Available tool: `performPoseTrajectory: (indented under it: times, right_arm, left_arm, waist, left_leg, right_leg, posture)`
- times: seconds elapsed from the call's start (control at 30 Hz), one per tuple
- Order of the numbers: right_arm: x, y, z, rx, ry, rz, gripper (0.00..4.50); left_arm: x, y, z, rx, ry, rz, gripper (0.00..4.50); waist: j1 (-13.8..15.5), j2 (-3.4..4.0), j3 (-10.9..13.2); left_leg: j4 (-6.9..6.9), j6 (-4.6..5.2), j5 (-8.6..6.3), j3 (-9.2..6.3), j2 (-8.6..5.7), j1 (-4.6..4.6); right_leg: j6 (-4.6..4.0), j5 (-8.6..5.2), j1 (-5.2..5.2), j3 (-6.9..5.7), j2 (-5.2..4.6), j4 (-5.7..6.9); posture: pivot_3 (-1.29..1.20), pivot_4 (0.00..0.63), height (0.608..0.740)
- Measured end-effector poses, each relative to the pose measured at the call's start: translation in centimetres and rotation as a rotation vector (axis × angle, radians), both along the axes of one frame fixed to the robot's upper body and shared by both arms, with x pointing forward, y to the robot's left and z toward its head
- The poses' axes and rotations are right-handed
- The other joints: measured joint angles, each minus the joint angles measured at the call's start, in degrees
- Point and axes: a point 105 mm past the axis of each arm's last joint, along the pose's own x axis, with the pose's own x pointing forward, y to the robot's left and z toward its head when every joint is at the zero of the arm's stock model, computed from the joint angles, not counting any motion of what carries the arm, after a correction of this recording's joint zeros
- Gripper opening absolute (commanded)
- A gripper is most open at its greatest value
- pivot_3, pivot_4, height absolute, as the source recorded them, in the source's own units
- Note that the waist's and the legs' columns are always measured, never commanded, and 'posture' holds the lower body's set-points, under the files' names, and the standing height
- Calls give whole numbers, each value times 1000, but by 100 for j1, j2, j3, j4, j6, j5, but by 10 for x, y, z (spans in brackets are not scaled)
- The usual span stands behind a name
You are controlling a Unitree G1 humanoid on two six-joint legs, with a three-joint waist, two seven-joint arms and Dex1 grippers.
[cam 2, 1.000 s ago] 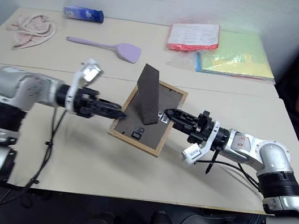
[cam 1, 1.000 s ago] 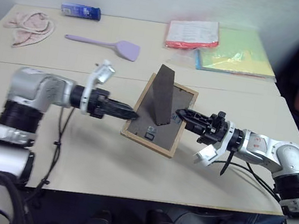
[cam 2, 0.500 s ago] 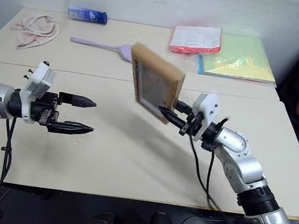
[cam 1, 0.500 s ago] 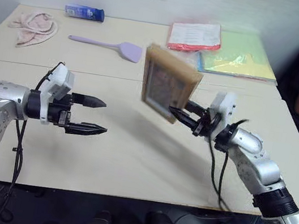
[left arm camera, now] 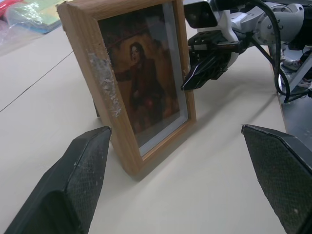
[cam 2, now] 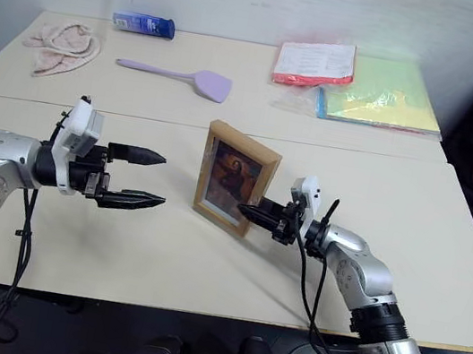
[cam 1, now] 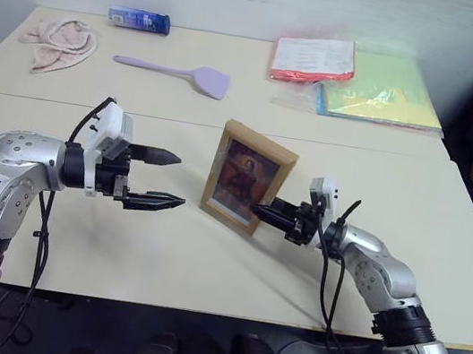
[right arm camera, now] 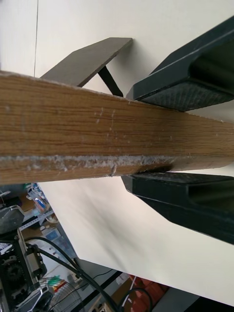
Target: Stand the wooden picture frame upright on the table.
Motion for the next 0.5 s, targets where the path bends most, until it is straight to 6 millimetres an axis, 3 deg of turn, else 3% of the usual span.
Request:
performPoseTrajectory:
  times: [0.1,0.2,0.23,0.27,0.33,0.5]
  right_arm:
    - [-6,-9,-17,-39,50,-20,3380]
    - [-14,-27,-15,-111,26,-46,4326]
    - [-18,-44,-9,-154,5,-79,4470]
    - [-25,-66,3,-192,-10,-117,4470]
    - [-35,-90,19,-218,-15,-156,4470]
    - [-84,-135,81,-263,-11,-148,4470]
  left_arm:
    - [0,-1,-1,3,5,-6,4500]
    - [1,-3,-3,6,21,-21,4500]
    - [3,-2,-4,3,33,-21,4500]
    - [3,-2,-4,6,38,-28,4500]
    - [4,-3,-3,11,36,-38,4500]
    - [14,2,-2,12,30,-33,4500]
  waist:
    - [26,0,0]
    - [39,3,2]
    - [46,3,2]
    - [64,4,3]
    - [84,4,3]
    - [143,4,3]
  left_leg:
    - [0,0,0,0,-2,-5]
    - [1,2,-1,0,-10,-6]
    - [1,2,-1,0,-9,-5]
    - [0,2,-1,-1,-9,-7]
    - [0,3,-2,-1,-7,-4]
    - [-3,36,-20,1,0,7]
  right_leg:
    - [0,0,-2,0,-3,-3]
    - [1,0,-4,1,-10,-2]
    - [1,1,-2,0,-10,-5]
    - [1,1,-2,0,-9,-7]
    - [1,1,1,-1,-7,-9]
    - [1,1,12,1,3,-14]
  posture:
    - [0,150,740]
    - [0,150,740]
    - [0,150,740]
    - [0,150,740]
    - [0,150,740]
    - [0,150,740]
